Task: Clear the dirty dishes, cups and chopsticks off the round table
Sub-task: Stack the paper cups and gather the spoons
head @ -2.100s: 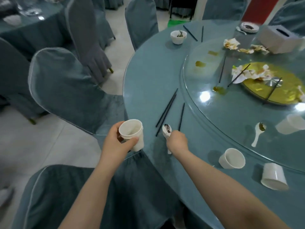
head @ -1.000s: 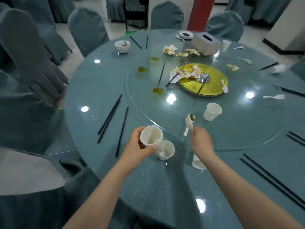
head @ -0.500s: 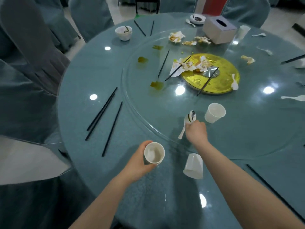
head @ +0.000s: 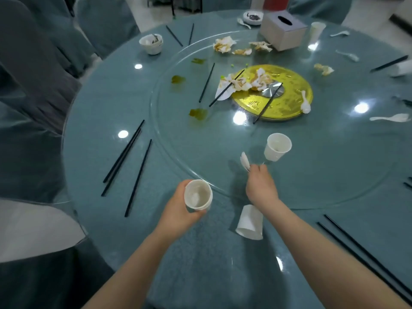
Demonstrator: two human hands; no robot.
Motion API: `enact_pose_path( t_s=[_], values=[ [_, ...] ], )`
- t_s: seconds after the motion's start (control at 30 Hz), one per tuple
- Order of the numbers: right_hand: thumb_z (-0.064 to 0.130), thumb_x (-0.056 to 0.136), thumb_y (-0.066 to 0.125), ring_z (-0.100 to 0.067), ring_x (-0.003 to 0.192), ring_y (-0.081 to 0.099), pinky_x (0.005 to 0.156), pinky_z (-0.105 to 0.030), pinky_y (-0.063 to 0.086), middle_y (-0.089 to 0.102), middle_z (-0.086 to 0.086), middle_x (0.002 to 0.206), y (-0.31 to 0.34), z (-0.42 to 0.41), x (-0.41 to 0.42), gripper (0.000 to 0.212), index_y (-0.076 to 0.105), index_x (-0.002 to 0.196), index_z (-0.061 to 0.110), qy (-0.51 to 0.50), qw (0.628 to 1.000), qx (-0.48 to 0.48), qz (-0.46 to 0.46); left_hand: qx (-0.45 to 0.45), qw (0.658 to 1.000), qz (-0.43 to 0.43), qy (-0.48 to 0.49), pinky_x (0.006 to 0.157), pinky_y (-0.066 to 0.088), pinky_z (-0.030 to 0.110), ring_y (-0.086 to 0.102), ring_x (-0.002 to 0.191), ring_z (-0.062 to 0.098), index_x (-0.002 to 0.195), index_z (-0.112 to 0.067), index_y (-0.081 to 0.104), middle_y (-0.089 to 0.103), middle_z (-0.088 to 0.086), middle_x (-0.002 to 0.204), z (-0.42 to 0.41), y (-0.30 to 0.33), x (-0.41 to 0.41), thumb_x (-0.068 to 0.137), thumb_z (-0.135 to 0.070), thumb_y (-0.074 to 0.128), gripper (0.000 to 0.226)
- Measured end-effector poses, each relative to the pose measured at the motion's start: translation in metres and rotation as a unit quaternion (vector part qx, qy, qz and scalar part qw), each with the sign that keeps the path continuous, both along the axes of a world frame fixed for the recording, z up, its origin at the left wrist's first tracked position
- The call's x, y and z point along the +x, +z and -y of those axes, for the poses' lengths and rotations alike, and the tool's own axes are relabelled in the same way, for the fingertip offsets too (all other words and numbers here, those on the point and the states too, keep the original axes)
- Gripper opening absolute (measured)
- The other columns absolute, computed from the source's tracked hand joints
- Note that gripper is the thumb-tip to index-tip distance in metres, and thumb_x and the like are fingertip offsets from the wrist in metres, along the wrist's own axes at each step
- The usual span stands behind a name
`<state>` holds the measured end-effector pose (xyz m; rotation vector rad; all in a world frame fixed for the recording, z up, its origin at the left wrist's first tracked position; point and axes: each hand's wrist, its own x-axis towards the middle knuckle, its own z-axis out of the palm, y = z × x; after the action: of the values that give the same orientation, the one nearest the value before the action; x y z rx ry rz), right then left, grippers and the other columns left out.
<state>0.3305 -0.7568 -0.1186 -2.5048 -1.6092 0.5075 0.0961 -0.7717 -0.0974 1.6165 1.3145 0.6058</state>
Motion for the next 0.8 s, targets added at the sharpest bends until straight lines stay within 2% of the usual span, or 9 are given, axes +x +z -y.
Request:
enact_pose_path(
  t_s=[0.1,0.17,0.3,0.43,0.57,0.7,0.8],
  values=[
    [-0.003,0.085,0.036,-0.037,0.084,0.054,0.064,-0.037,0.034,0.054,-0.015,0.101,0.003,0.022,0.015,0.017,0.040,0.098,0.008,-0.003,1.000,-0.001,0.006,0.027,0.999,0.030,0.001,0.079,0.040,0.005,0.053,0.101,-0.013,0.108,-0.051,0.043,0.052,-0.038,0.109,-0.016,0.012,0.024,0.065,-0.028,0.079,0.060],
    [0.000,0.087,0.034,-0.035,0.073,0.050,0.060,-0.037,0.034,0.056,-0.015,0.093,0.003,0.038,0.031,0.012,0.032,0.089,0.011,-0.035,0.999,-0.001,-0.008,0.040,0.998,0.041,-0.010,0.079,0.041,0.005,0.053,0.102,-0.012,0.109,-0.052,0.042,0.052,-0.039,0.108,-0.026,0.019,0.046,0.067,-0.026,0.081,0.063],
    [0.009,0.090,0.036,-0.032,0.070,0.043,0.060,-0.036,0.032,0.057,-0.015,0.089,0.002,0.068,0.070,0.006,0.031,0.087,0.011,-0.100,0.995,0.012,-0.023,0.048,0.996,0.063,-0.048,0.085,0.044,0.017,0.053,0.102,-0.010,0.112,-0.051,0.040,0.051,-0.039,0.109,-0.039,0.035,0.098,0.063,-0.038,0.077,0.064],
    [0.019,0.093,0.038,-0.033,0.068,0.045,0.057,-0.035,0.034,0.049,-0.008,0.076,0.002,0.095,0.109,0.012,0.033,0.086,0.012,-0.142,0.990,0.004,-0.027,0.074,0.993,0.069,-0.065,0.071,0.039,0.003,0.051,0.096,-0.019,0.106,-0.056,0.036,0.049,-0.044,0.105,-0.049,0.048,0.142,0.060,-0.048,0.074,0.060],
    [0.029,0.098,0.038,-0.035,0.070,0.048,0.056,-0.036,0.032,0.056,-0.014,0.080,0.003,0.115,0.140,0.021,0.033,0.086,0.013,-0.173,0.985,0.002,-0.015,0.088,0.991,0.083,-0.061,0.074,0.040,0.010,0.050,0.097,-0.018,0.112,-0.048,0.035,0.050,-0.043,0.106,-0.056,0.050,0.174,0.064,-0.041,0.079,0.065],
    [0.036,0.100,0.032,-0.034,0.076,0.052,0.063,-0.036,0.040,0.061,-0.015,0.085,0.007,0.118,0.159,0.030,0.041,0.082,0.014,-0.189,0.981,-0.009,-0.031,0.092,0.991,0.072,-0.072,0.077,0.041,0.015,0.052,0.100,-0.009,0.113,-0.048,0.034,0.051,-0.033,0.109,-0.068,0.047,0.199,0.069,-0.031,0.080,0.066],
    [0.027,0.099,0.035,-0.032,0.075,0.050,0.064,-0.035,0.041,0.064,-0.016,0.091,0.005,0.118,0.164,0.022,0.045,0.084,0.014,-0.184,0.982,-0.024,-0.043,0.086,0.990,0.053,-0.095,0.074,0.038,0.008,0.051,0.098,-0.012,0.115,-0.044,0.033,0.049,-0.031,0.109,-0.075,0.040,0.214,0.071,-0.029,0.079,0.066]
  ],
)
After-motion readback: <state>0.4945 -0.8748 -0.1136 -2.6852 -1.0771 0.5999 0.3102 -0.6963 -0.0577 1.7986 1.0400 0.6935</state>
